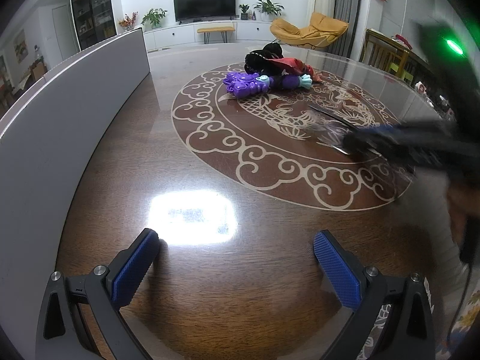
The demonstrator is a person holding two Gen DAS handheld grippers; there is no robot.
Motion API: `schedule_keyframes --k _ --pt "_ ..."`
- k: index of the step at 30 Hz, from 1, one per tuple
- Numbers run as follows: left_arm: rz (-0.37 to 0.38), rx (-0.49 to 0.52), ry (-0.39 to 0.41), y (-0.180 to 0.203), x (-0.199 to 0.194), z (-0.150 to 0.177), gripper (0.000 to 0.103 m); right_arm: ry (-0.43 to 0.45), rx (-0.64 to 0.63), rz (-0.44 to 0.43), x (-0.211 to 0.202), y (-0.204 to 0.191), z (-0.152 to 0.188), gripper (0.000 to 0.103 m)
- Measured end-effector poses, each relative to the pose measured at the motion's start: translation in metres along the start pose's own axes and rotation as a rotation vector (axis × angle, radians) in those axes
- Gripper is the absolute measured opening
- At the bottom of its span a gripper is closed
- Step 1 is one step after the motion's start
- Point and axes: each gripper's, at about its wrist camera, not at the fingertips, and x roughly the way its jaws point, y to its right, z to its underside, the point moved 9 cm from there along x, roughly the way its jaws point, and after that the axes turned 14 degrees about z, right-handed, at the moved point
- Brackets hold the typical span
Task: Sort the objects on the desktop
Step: 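Grasp the twine-tied eyeglasses with the right gripper and lift them, then grasp the purple octopus toy with the left gripper while the right gripper holds the eyeglasses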
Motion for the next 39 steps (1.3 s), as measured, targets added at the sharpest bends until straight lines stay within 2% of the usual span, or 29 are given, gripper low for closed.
schedule_keyframes --k 4,5,6,8,9,11,14,21,28,33,36,39 --pt "0.000 0.001 0.000 0.000 0.002 -0.001 0.103 0.043 0.006 0.094 -0.029 0.013 0.036 0.019" --pt "0.000 0.001 0.000 0.000 0.002 -0.001 0.103 0.052 0.008 0.105 -0.033 0.016 0.038 0.022" --pt "0.000 0.001 0.000 0.000 0.002 -0.001 0.103 0.061 0.015 0.112 -0.036 0.020 0.044 0.035" --pt "0.000 0.001 0.000 0.000 0.002 -0.001 0.103 0.052 0.027 0.104 -0.037 0.026 0.049 0.053" --pt "0.000 0.000 0.000 0.000 0.002 -0.001 0.103 0.062 0.028 0.093 -0.039 0.027 0.049 0.057" --pt "0.000 0.001 0.000 0.000 0.002 -0.001 0.103 0.067 0.021 0.094 -0.040 0.026 0.051 0.059" --pt "0.000 0.001 0.000 0.000 0.002 -0.001 0.103 0.073 0.003 0.099 -0.037 0.019 0.049 0.071" --pt "0.000 0.001 0.000 0.000 0.002 -0.001 0.103 0.055 -0.019 0.112 -0.028 0.015 0.048 0.087" --pt "0.004 0.008 -0.009 0.000 0.005 -0.003 0.103 0.041 -0.027 0.116 -0.027 0.014 0.049 0.097" --pt "0.102 0.144 -0.090 0.006 0.036 -0.040 0.103 0.033 -0.041 0.106 -0.025 0.011 0.050 0.102" --pt "0.063 0.170 -0.093 -0.008 0.063 -0.084 0.103 0.033 -0.040 0.103 -0.025 0.010 0.050 0.103" --pt "0.068 0.208 -0.092 -0.011 0.086 -0.116 0.103 0.033 -0.040 0.103 -0.025 0.010 0.051 0.103"
